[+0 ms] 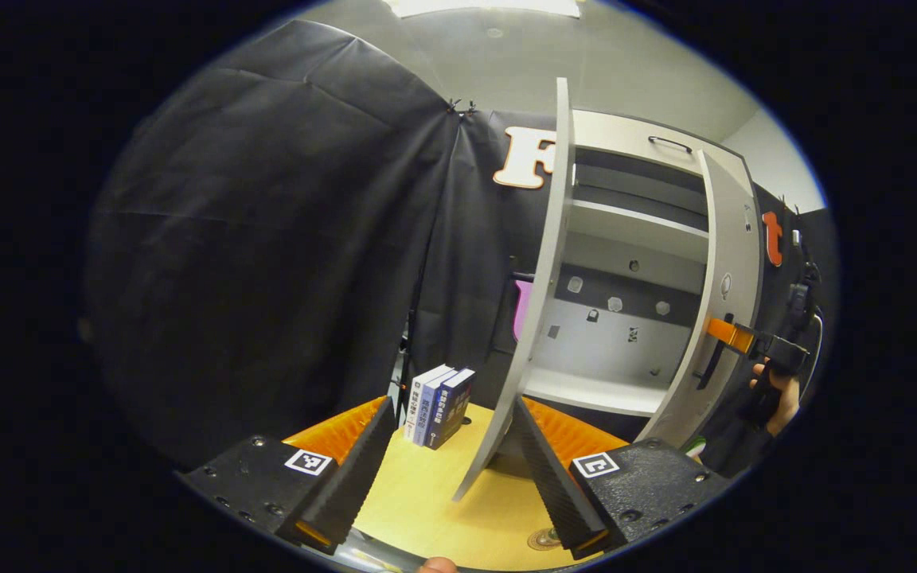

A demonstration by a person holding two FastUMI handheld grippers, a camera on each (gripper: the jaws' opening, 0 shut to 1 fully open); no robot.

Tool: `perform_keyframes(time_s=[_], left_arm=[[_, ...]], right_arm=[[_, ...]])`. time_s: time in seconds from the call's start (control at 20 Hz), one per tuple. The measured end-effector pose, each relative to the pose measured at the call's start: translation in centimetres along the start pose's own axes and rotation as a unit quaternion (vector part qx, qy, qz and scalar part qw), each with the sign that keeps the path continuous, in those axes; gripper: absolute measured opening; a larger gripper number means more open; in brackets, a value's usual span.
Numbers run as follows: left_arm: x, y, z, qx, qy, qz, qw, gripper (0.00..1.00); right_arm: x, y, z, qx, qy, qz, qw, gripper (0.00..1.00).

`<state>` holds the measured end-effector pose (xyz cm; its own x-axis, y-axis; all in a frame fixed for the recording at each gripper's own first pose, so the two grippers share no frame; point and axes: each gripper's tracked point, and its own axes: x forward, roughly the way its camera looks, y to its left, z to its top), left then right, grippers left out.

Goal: Grasp the bottle in the cabinet with the left hand and place it on the coaster, then close the right door with the right hand and the left door with the left hand.

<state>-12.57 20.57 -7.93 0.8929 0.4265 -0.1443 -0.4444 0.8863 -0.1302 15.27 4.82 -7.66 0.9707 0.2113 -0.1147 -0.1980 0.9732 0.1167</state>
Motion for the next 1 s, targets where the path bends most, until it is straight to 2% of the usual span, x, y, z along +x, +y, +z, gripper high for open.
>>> perform_keyframes(time_s=[0.25,0.4,0.55,0.8,0.85,0.9,0.95,1.0], left_arm=[[-0.5,1.2,0.3,0.010,-0.004,0.016,1.000,0.94],[-0.7,2.0,0.4,0.010,-0.005,0.026,1.000,0.94],[-0.8,2.9,0.4,0.009,-0.005,0.034,0.999,0.94],[-0.7,3.9,0.9,0.011,-0.013,0.046,0.999,0.94],[-0.6,4.0,0.9,0.010,-0.014,0.045,0.999,0.94],[-0.4,3.9,0.9,0.008,-0.014,0.043,0.999,0.89],[-0.2,3.8,0.9,0.007,-0.015,0.039,0.999,0.94],[0.1,3.7,0.9,0.006,-0.015,0.035,0.999,0.94]], right_arm=[[3.5,0.8,-0.2,-0.001,0.004,-0.007,1.000,0.99],[4.4,0.9,-0.1,-0.015,-0.008,-0.033,0.999,0.96],[4.9,0.8,-0.2,-0.024,-0.017,-0.054,0.998,1.00],[6.0,0.7,-0.3,-0.037,-0.022,-0.078,0.996,0.98],[6.3,0.6,-0.2,-0.039,-0.022,-0.082,0.996,0.98],[6.5,0.4,-0.1,-0.040,-0.022,-0.084,0.995,0.98],[6.9,0.3,0.0,-0.040,-0.021,-0.086,0.995,0.98],[6.7,0.5,-0.2,-0.040,-0.021,-0.088,0.995,0.99]])
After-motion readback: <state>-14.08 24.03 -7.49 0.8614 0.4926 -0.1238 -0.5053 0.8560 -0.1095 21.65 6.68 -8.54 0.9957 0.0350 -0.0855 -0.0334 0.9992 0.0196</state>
